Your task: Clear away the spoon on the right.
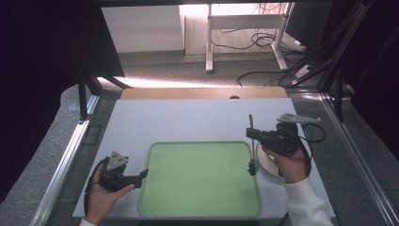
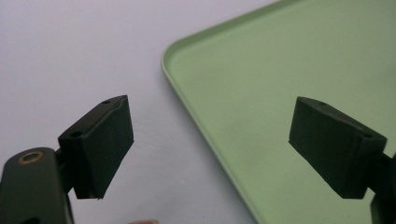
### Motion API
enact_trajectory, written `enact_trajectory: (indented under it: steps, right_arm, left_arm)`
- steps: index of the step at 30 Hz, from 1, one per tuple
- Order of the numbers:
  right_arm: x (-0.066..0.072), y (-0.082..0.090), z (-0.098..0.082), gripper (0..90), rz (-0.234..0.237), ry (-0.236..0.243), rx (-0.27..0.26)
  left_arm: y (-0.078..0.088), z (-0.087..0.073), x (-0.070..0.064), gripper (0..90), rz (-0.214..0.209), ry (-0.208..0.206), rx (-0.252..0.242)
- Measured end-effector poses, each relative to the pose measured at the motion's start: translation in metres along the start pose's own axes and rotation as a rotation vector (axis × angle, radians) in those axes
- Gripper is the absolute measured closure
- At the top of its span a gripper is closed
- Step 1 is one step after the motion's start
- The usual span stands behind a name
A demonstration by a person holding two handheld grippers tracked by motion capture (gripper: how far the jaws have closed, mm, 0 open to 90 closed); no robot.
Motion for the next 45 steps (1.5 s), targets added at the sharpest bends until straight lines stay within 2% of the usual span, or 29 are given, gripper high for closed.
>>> enact_trajectory:
  steps: [5, 17, 25, 28, 30, 31, 33, 34, 36, 39, 41, 44, 45]
  right_arm:
    - [0.005, -0.003, -0.004, 89.3, -0.002, -0.007, 0.014]
    - [0.023, -0.025, -0.026, 89.3, 0.003, -0.057, 0.059]
    - [0.022, -0.027, -0.039, 89.2, -0.015, -0.105, 0.062]
    - [0.022, -0.034, -0.045, 89.3, -0.018, -0.118, 0.091]
    - [0.023, -0.044, -0.053, 89.2, -0.026, -0.122, 0.137]
    - [0.023, -0.044, -0.053, 89.2, -0.026, -0.122, 0.137]
    - [0.024, -0.051, -0.058, 89.2, -0.047, -0.125, 0.17]
    - [0.024, -0.058, -0.063, 89.2, -0.069, -0.118, 0.205]
    - [0.024, -0.061, -0.066, 89.2, -0.077, -0.12, 0.22]
    - [0.019, -0.069, -0.075, 89.1, -0.123, -0.118, 0.265]
    - [0.012, -0.075, -0.083, 88.8, -0.167, -0.145, 0.298]
    - [0.008, -0.079, -0.087, 88.4, -0.177, -0.165, 0.312]
    - [0.005, -0.082, -0.091, 87.9, -0.197, -0.171, 0.334]
  left_arm:
    - [0.0, 0.0, 0.0, 13.3, -0.001, 0.003, 0.001]
    - [0.0, 0.0, 0.002, 13.3, -0.007, 0.014, 0.002]
    - [0.001, 0.001, 0.002, 13.3, -0.011, 0.014, -0.003]
    - [0.001, 0.0, 0.002, 13.3, -0.012, 0.011, 0.003]
    - [0.001, 0.0, 0.001, 13.3, -0.011, 0.011, 0.003]
    - [0.001, 0.0, 0.001, 13.3, -0.01, 0.012, 0.002]
    - [0.0, 0.0, 0.001, 13.3, -0.01, 0.01, 0.003]
    - [0.0, 0.0, 0.001, 13.3, -0.01, 0.006, 0.007]
    - [-0.001, 0.0, 0.0, 13.3, -0.012, 0.007, 0.007]
    - [-0.001, -0.001, 0.0, 13.3, -0.013, 0.006, 0.012]
    - [-0.002, -0.001, 0.001, 13.3, -0.011, 0.007, 0.014]
    - [-0.002, -0.002, 0.001, 13.3, -0.01, 0.007, 0.015]
    - [-0.002, -0.002, 0.001, 13.3, -0.01, 0.007, 0.016]
Point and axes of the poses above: each handheld gripper's, and its own axes: y roughly backward along the jaws, z roughly out of its top, x roughly to its left, the point moved 4 cm from there along -y, roughly forward along the jaws
